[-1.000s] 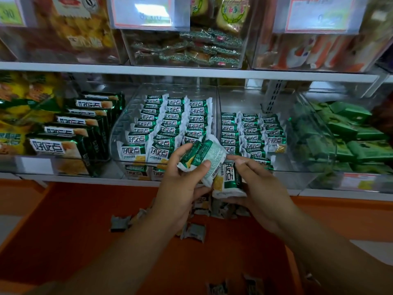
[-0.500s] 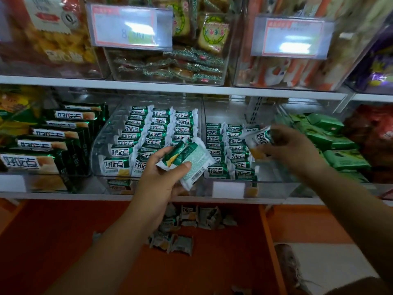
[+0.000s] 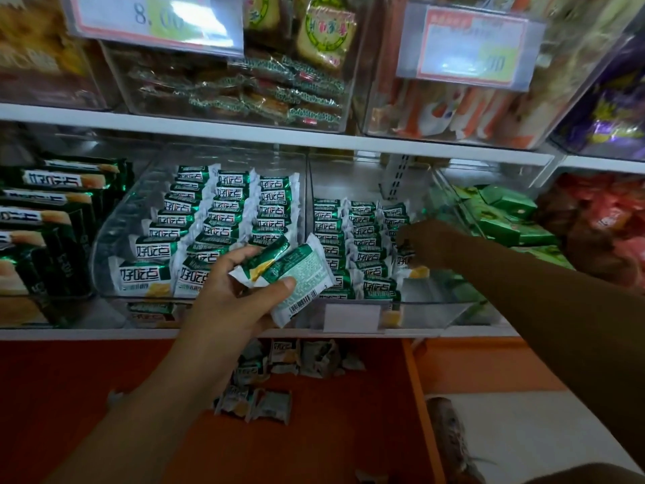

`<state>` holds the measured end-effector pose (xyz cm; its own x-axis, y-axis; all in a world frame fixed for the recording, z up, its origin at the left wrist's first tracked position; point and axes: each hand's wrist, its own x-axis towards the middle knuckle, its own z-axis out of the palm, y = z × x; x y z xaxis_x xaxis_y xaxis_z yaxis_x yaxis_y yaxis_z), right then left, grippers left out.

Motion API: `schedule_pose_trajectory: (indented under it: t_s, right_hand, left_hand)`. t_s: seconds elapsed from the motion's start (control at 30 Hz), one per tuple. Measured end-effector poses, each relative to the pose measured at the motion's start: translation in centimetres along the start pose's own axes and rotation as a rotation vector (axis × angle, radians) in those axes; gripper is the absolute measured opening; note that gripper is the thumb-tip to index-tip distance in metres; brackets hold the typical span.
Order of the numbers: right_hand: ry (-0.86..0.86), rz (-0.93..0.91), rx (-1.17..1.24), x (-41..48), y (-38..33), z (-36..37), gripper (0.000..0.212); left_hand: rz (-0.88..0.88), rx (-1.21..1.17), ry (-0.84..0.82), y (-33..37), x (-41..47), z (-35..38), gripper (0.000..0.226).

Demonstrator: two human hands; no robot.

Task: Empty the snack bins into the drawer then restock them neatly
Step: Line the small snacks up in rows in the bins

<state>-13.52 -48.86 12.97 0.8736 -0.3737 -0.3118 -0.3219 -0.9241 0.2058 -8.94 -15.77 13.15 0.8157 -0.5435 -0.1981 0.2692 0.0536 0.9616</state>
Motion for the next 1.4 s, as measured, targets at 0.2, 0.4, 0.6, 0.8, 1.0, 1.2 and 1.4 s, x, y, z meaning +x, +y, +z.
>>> schedule_pose_trajectory:
  t_s: [0.2,0.4,0.6,0.8,1.0,1.2,1.4]
  right_hand:
    - [0.042,0.035,-0.129,1.5,-0.1,0.9,0.041]
    - [0.131,0.084,0.003,0.5,-0.7,0.5,0.045]
    - [0.539,-0.151,0.691,-9.4,-6.1,-0.5,0.035]
    - [0.509,-0.544,0.789,-14.5,-12.8,0.8,0.066]
    - [0.523,-0.502,0.783,-13.4,-13.0,1.8,0.058]
    - [0.156,-0.326,1.277,-13.5,-11.7,0.8,0.035]
    - [0.087,-0.248,1.347,-13.3,-11.6,0.5,0.033]
  left_hand:
    - [-0.008,0.030,-0.015,-0.3,0.1,-0.3,0.069]
    - [-0.039,0.046,-0.021,-0.3,0.1,-0.5,0.056]
    - [-0.094,0.011,-0.066,-0.1,-1.0,-0.1,0.065]
    - [-0.164,-0.010,-0.139,-0.2,-2.3,0.6,0.065]
    - [-0.225,-0.019,-0.117,-0.7,-2.0,-0.2,0.063]
    - [-0.098,0.007,-0.088,0.0,-1.4,0.0,0.053]
    - [-0.091,0.137,-0.154,-0.6,-1.9,1.2,0.065]
